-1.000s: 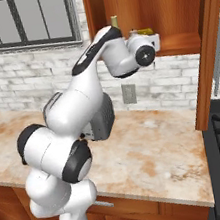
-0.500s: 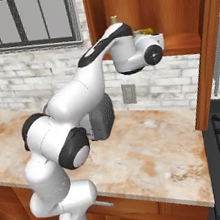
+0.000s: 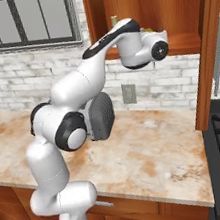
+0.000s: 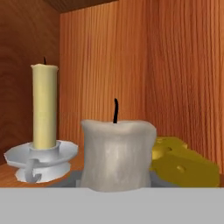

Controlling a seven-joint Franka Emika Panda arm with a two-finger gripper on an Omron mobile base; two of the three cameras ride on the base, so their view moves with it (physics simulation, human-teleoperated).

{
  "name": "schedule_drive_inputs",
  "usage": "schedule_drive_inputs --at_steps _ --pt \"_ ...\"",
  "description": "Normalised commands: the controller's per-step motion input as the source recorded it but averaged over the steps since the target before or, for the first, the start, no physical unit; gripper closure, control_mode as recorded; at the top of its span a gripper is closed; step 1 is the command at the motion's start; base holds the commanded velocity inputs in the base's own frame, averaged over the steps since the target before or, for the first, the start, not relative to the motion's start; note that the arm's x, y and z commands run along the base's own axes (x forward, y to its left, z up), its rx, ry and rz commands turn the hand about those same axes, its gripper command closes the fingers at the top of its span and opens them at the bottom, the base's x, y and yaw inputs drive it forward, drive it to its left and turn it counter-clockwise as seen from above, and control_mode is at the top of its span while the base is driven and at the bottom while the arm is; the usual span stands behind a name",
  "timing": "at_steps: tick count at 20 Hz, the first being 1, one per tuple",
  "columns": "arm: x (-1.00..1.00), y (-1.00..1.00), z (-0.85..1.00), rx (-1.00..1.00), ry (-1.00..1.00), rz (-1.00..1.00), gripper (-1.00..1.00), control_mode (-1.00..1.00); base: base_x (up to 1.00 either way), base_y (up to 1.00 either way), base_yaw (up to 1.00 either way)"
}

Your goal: Pick the candle and candle from the dining table and place them in the open cabinet. Close the cabinet after placing the objects.

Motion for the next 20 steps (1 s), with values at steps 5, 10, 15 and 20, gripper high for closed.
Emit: schedule_drive_inputs --at_steps 5,10,15,20 --pt "0.28 -0.04 -0.02 0.00 0.00 0.03 1.00 -1.00 0.00 0.00 0.00" --pt "0.20 -0.06 -0.09 0.00 -0.01 0.04 1.00 -1.00 0.00 0.00 0.00" --pt "0.18 0.02 -0.20 0.00 -0.03 0.01 1.00 -1.00 0.00 0.00 0.00" --pt "0.23 0.05 -0.21 0.00 -0.01 0.00 1.00 -1.00 0.00 0.00 0.00"
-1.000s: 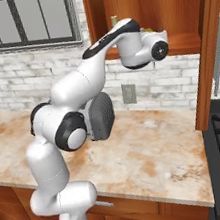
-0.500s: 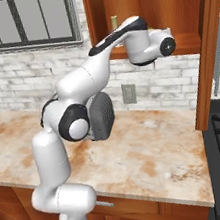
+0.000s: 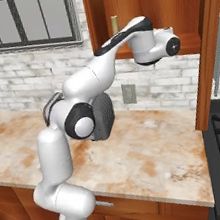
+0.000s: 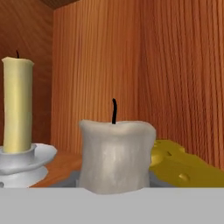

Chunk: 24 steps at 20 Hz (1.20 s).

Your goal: Pick the candle and candle from the dining table and place them in the open cabinet. Close the cabinet after placing the objects.

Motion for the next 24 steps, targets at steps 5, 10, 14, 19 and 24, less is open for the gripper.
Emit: schedule_drive_inputs --at_steps 5,10,14,19,24 --pt "0.33 0.15 -0.28 -0.04 0.00 0.00 1.00 -1.00 0.00 0.00 0.00" --pt "0.16 0.11 -0.14 -0.01 0.00 0.00 1.00 -1.00 0.00 0.00 0.00" --pt "0.12 0.07 -0.06 0.00 0.00 0.00 -1.00 -1.00 0.00 0.00 0.00" --pt "0.01 0.10 0.00 0.00 0.00 0.00 -1.00 -1.00 0.00 0.00 0.00" --pt "0.00 0.19 0.00 0.00 0.00 0.00 -1.00 -1.00 0.00 0.00 0.00"
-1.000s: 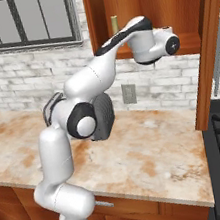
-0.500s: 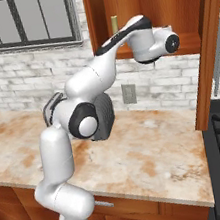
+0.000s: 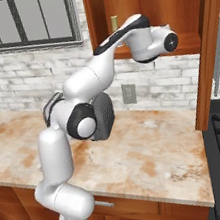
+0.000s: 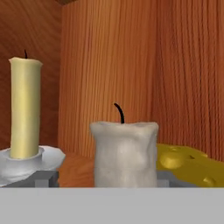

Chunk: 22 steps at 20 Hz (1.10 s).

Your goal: Pick the candle and candle from the dining table and place them in the open cabinet. Close the cabinet after placing the objects.

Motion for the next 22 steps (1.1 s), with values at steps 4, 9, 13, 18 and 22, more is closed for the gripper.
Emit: schedule_drive_inputs --at_steps 4,9,13,18,22 --pt "-0.01 0.22 0.00 0.00 0.00 0.00 -1.00 -1.00 0.00 0.00 0.00" --pt "0.00 0.07 0.00 0.00 0.00 0.00 -1.00 -1.00 0.00 0.00 0.00" --pt "0.00 -0.15 0.00 0.00 0.00 0.00 -1.00 -1.00 0.00 0.00 0.00" --pt "0.00 -0.26 0.00 0.00 0.00 0.00 -1.00 -1.00 0.00 0.00 0.00" --pt "0.00 -0.14 0.00 0.00 0.00 0.00 -1.00 -1.00 0.00 0.00 0.00"
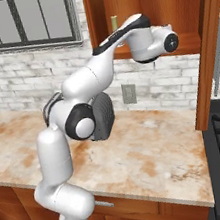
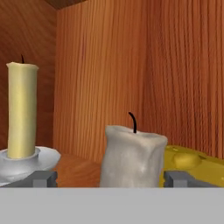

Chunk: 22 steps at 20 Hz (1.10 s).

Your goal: Pick the candle and candle from the dining table and place them in the open cabinet. Close the cabinet after placing the objects.

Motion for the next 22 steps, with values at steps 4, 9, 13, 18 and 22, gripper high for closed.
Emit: schedule_drive_inputs --at_steps 4,9,13,18,22 --pt "0.00 0.00 0.01 0.00 0.00 0.00 -1.00 -1.00 0.00 0.00 0.00" --pt "-0.13 0.00 0.06 0.00 0.00 0.00 -1.00 -1.00 0.00 0.00 0.00" --pt "-0.30 0.01 0.03 0.00 -0.03 0.00 -1.00 -1.00 0.00 0.00 0.00" --pt "-0.30 0.05 0.00 0.00 -0.02 0.00 -1.00 -1.00 0.00 0.00 0.00" --pt "-0.34 0.16 0.01 0.00 0.00 0.00 -1.00 -1.00 0.00 0.00 0.00"
